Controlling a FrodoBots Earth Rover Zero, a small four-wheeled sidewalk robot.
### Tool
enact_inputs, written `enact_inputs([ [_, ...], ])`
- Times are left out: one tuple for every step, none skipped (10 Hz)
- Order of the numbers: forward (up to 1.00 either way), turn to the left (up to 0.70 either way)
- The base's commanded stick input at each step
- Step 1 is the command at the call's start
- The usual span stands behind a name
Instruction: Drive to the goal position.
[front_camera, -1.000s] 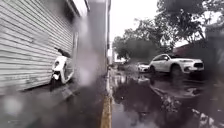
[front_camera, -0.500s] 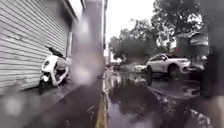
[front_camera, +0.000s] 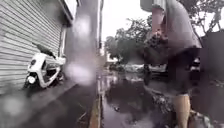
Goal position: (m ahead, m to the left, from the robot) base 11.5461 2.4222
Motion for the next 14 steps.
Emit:
enact_inputs([
  [1.00, -0.40],
  [1.00, -0.40],
  [1.00, -0.40],
  [1.00, -0.40],
  [1.00, -0.40],
  [1.00, -0.40],
  [1.00, -0.40],
  [1.00, -0.40],
  [1.00, -0.40],
  [1.00, -0.40],
  [1.00, -0.09],
  [1.00, 0.00],
  [1.00, 0.00],
  [1.00, 0.00],
])
